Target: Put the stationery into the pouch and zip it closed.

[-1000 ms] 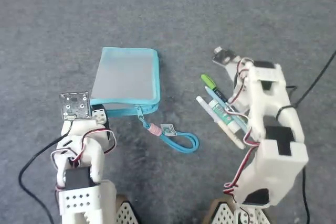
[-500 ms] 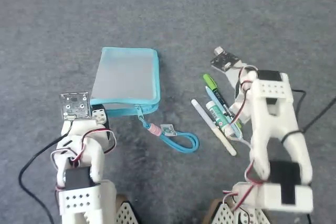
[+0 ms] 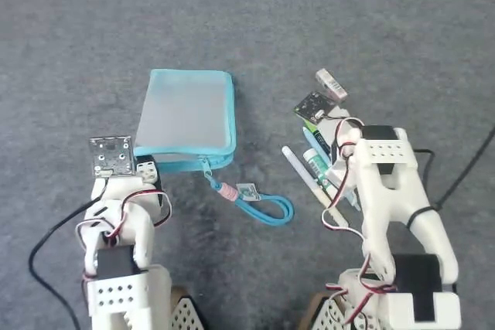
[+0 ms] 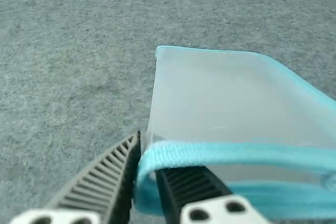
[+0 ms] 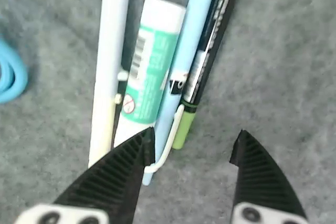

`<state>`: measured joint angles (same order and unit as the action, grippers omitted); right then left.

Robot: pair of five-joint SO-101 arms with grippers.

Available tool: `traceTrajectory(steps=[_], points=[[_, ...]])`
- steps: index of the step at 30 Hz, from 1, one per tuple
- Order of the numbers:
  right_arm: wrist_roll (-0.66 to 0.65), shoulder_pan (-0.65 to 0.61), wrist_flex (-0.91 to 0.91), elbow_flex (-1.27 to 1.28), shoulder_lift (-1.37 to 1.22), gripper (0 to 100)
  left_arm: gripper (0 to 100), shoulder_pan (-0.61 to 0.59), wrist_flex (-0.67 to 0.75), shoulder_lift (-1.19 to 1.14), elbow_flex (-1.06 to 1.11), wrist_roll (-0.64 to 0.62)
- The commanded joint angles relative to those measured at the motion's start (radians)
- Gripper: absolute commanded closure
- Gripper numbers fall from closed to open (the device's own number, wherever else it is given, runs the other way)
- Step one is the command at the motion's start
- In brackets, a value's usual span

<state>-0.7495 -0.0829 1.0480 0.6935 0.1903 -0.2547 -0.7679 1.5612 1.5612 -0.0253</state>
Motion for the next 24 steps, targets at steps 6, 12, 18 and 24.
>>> traceTrajectory(steps=[6, 12, 18, 24], points=[[0.012, 0.001, -0.022, -0.081, -0.042, 76.8, 99, -0.008, 0.029, 0.006, -0.013, -0.014], [0.012, 0.002, -0.007, -0.215, -0.228, 76.8, 99, -0.008, 0.029, 0.006, -0.013, -0.014], [0.012, 0.054, -0.016, -0.285, -0.357, 76.8, 99, -0.006, 0.029, 0.006, -0.012, -0.014], [0.012, 0.137, -0.008, -0.367, -0.463, 76.9, 99, -0.006, 0.029, 0.006, -0.012, -0.014]])
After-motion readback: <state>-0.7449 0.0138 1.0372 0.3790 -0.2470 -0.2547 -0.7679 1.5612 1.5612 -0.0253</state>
